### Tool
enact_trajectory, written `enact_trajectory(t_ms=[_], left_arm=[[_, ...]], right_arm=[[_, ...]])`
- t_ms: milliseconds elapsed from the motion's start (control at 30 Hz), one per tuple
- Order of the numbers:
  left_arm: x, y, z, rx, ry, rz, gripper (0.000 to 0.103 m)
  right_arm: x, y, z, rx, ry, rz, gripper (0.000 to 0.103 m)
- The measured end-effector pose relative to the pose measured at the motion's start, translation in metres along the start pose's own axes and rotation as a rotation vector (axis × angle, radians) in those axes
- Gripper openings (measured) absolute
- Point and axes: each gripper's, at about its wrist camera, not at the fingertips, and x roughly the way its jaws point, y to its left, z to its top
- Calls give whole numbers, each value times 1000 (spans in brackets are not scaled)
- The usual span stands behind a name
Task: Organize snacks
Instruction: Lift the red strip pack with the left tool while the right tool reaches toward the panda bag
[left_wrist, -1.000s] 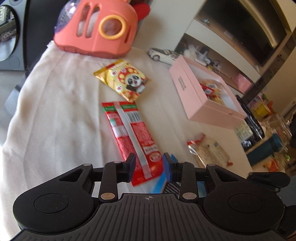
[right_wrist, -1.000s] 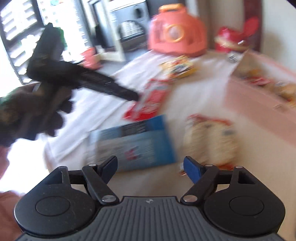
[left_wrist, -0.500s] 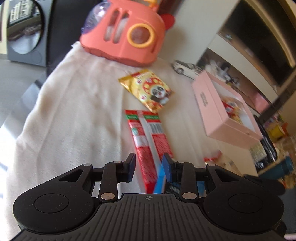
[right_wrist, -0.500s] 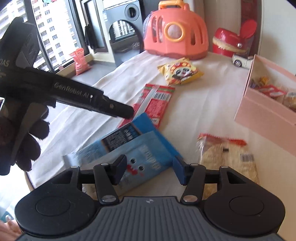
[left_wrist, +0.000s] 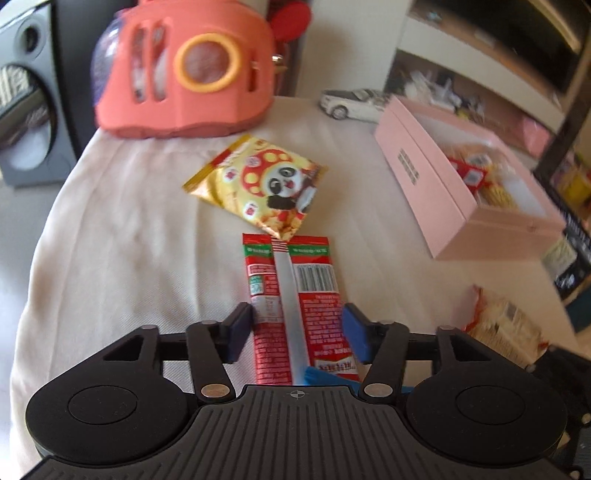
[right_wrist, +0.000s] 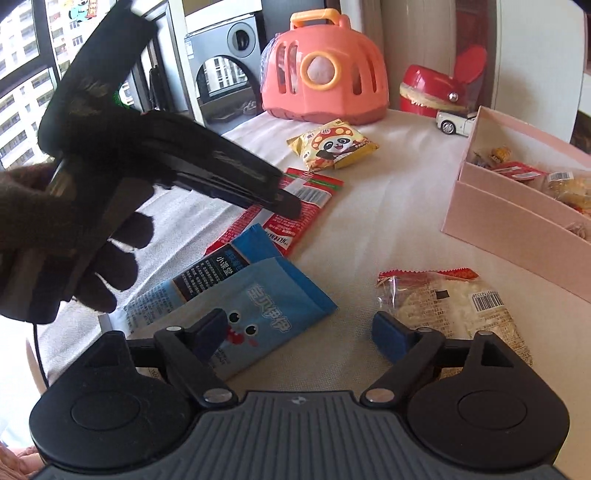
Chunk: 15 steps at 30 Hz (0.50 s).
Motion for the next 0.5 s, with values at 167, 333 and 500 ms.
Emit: enact_trajectory(t_ms=[167,333,500], left_arm=[[8,-18,-2,99,9,48,77],[2,-10,-4,95,-4,45,64],[-2,-3,-5,77,-14,28,58]], right_arm=[[-1,-1,-2,14,-11,-1,91],[-4,-2,-5,14,-13,1,91],[-5,-3,-4,3,-10,4,91]])
